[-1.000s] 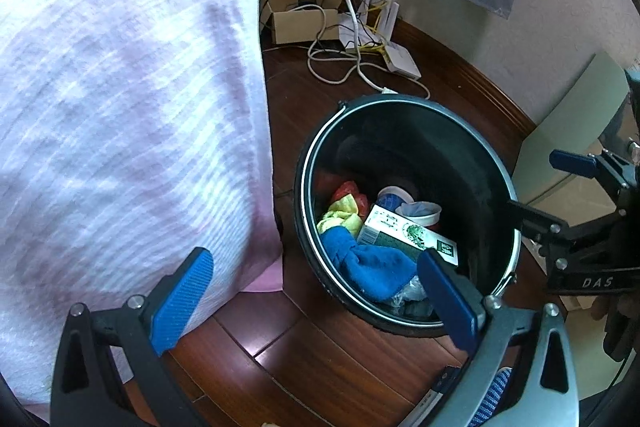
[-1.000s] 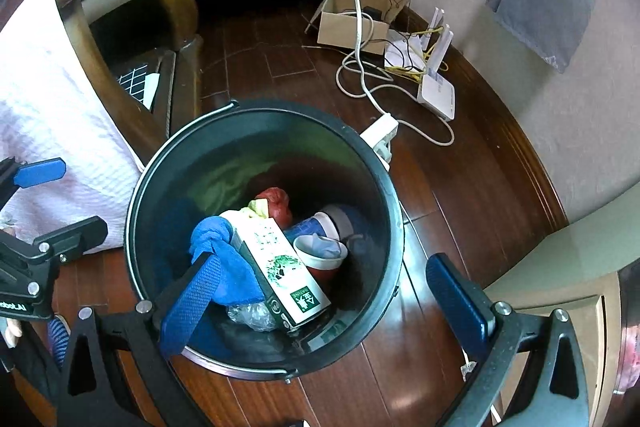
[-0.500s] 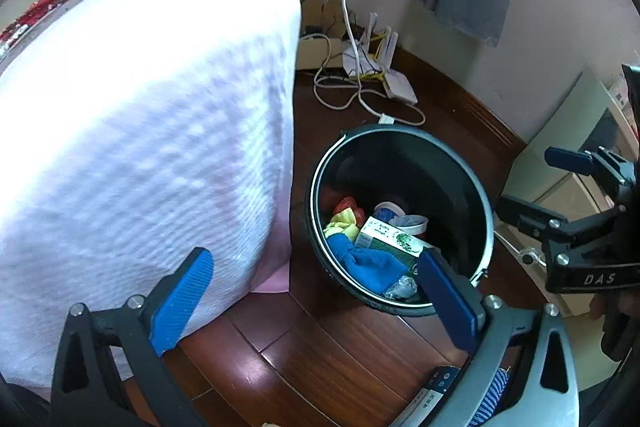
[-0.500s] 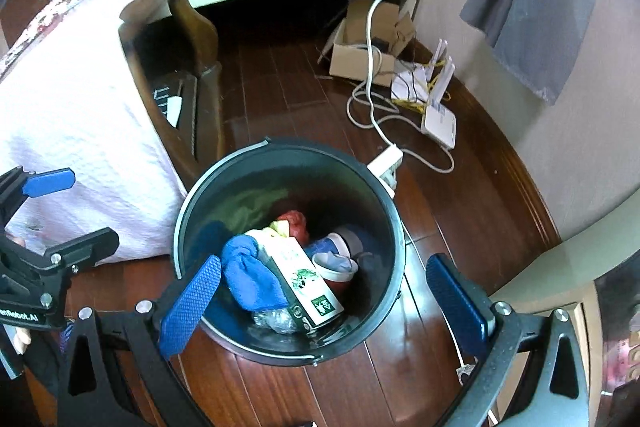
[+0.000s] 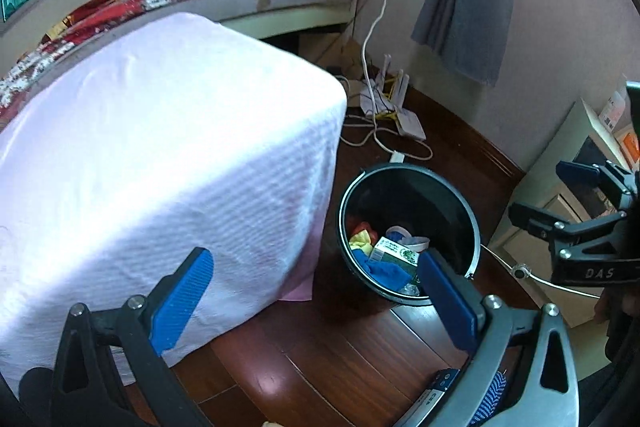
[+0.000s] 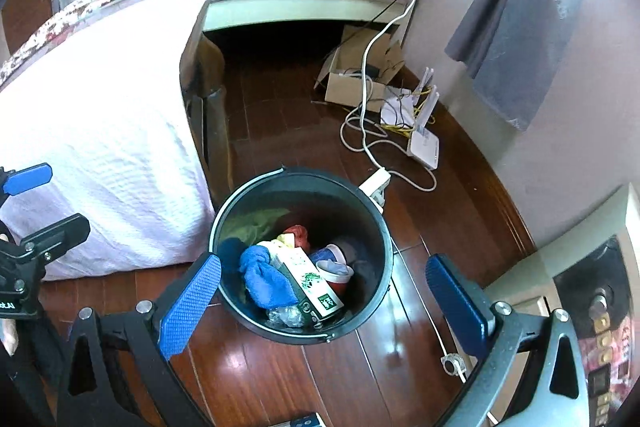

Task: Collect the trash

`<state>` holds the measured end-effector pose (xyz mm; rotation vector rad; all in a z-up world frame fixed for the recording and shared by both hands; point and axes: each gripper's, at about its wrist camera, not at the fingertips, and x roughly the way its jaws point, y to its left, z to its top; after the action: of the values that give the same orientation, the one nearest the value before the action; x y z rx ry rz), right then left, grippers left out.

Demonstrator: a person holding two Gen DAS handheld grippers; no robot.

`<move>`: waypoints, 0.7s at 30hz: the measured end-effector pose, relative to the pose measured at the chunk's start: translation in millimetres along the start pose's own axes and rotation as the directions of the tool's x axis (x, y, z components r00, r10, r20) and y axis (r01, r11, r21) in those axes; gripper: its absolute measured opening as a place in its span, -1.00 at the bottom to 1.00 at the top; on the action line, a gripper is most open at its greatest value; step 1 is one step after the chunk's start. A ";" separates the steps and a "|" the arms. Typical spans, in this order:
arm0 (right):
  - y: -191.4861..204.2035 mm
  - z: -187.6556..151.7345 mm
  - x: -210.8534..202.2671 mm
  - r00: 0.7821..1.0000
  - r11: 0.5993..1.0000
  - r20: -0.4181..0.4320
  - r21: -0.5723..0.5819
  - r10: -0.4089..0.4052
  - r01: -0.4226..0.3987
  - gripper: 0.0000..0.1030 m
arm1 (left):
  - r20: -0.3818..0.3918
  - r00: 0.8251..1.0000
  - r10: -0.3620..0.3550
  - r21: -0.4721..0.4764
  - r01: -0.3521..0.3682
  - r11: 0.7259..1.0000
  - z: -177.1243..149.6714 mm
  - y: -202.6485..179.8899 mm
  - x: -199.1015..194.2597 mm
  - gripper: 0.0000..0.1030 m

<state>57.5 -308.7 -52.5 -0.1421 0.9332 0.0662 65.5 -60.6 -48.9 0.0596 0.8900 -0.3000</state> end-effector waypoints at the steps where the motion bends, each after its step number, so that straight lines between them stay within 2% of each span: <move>1: 1.6 1.1 -6.9 1.000 1.000 0.009 0.006 0.001 -0.001 1.00 | 0.004 1.000 -0.001 0.001 0.001 1.000 0.8 1.0 -4.9 0.98; 9: 10.2 10.4 -63.4 0.997 0.999 0.072 0.039 -0.012 0.010 1.00 | 0.063 0.997 0.039 0.034 -0.041 0.999 5.2 5.6 -50.8 0.98; 21: 51.0 13.9 -147.5 0.983 1.000 0.183 0.004 -0.015 0.014 1.00 | 0.150 0.987 0.065 0.004 -0.066 0.998 -0.3 13.0 -116.7 0.98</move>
<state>-25.0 -255.5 69.6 -0.1376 0.7481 0.0634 0.1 -20.9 40.1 0.0740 0.7362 -0.2438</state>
